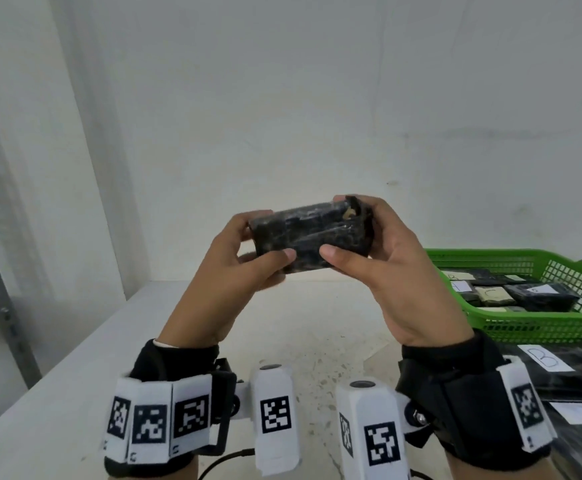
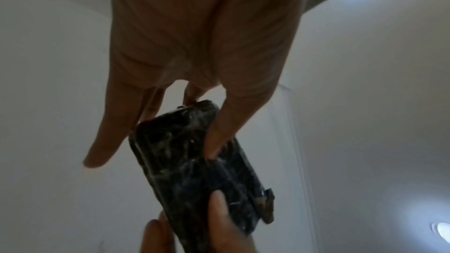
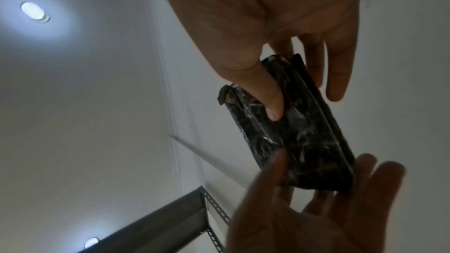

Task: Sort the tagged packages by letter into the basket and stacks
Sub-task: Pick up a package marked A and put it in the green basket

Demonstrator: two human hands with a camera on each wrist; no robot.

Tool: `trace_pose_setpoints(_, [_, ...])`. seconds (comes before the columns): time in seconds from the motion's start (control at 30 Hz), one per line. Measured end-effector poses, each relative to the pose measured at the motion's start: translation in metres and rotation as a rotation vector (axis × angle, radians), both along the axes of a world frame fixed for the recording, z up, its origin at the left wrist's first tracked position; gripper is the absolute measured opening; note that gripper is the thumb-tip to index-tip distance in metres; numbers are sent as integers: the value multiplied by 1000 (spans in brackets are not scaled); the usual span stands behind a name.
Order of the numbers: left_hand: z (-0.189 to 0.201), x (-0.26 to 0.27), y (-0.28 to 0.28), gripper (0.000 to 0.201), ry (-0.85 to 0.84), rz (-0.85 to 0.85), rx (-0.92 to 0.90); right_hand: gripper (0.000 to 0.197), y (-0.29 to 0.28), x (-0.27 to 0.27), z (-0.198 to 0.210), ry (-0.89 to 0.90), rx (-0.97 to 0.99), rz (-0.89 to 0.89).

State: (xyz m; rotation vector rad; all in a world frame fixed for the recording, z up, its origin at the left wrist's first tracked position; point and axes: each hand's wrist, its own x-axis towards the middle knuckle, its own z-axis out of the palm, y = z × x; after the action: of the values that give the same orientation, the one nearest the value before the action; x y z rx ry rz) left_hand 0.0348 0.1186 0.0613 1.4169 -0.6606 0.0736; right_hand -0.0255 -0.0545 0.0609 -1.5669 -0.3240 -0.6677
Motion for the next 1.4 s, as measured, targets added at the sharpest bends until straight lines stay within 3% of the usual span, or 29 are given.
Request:
trace_pose_setpoints(0.13, [3, -3, -5, 57, 176, -126, -81, 56, 1, -2, -2, -15, -46, -49])
trace_pose_setpoints(0.27, [4, -6, -14, 34, 135, 57, -256, 72, 1, 1, -3, 125, 26, 26])
trace_pose_setpoints(0.4, [1, -7, -17, 17, 56, 135, -281, 85, 4, -3, 6, 187, 208, 192])
trace_pose_setpoints(0.43, [2, -8, -17, 16, 45, 133, -288, 77, 4, -4, 8, 171, 214, 193])
trace_pose_setpoints(0.5, [4, -11, -17, 19, 17, 125, -285, 43, 4, -5, 8, 116, 203, 168])
trace_pose_setpoints(0.57, [5, -13, -18, 32, 15, 71, -236, 19, 4, -4, 6, 69, 196, 137])
trace_pose_setpoints(0.67, [4, -14, -21, 46, 67, -63, -187, 18, 4, -5, 6, 42, 194, 181])
trace_pose_setpoints(0.8, [3, -15, -23, 15, 21, -54, -230, 34, 9, -8, 9, 62, 195, 152])
trace_pose_setpoints(0.87, [2, -16, -25, 12, -4, -34, -229, 47, 11, -8, 9, 72, 205, 112])
trace_pose_setpoints(1.03, [3, -19, -25, 27, -39, -56, -144, 21, 10, -5, 5, 18, 258, 10])
trace_pose_setpoints(1.1, [4, -20, -23, 30, -13, -106, -117, 20, 7, -5, 6, 34, 290, 26])
trace_pose_setpoints(1.2, [6, -20, -21, 17, -20, -102, -132, 21, 6, -8, 10, 65, 303, 80])
trace_pose_setpoints(1.33, [5, -18, -20, 16, -49, -79, -144, 39, 8, -11, 11, 107, 269, 112])
trace_pose_setpoints(1.4, [5, -18, -20, 15, -69, -72, -155, 27, 9, -10, 10, 70, 288, 86])
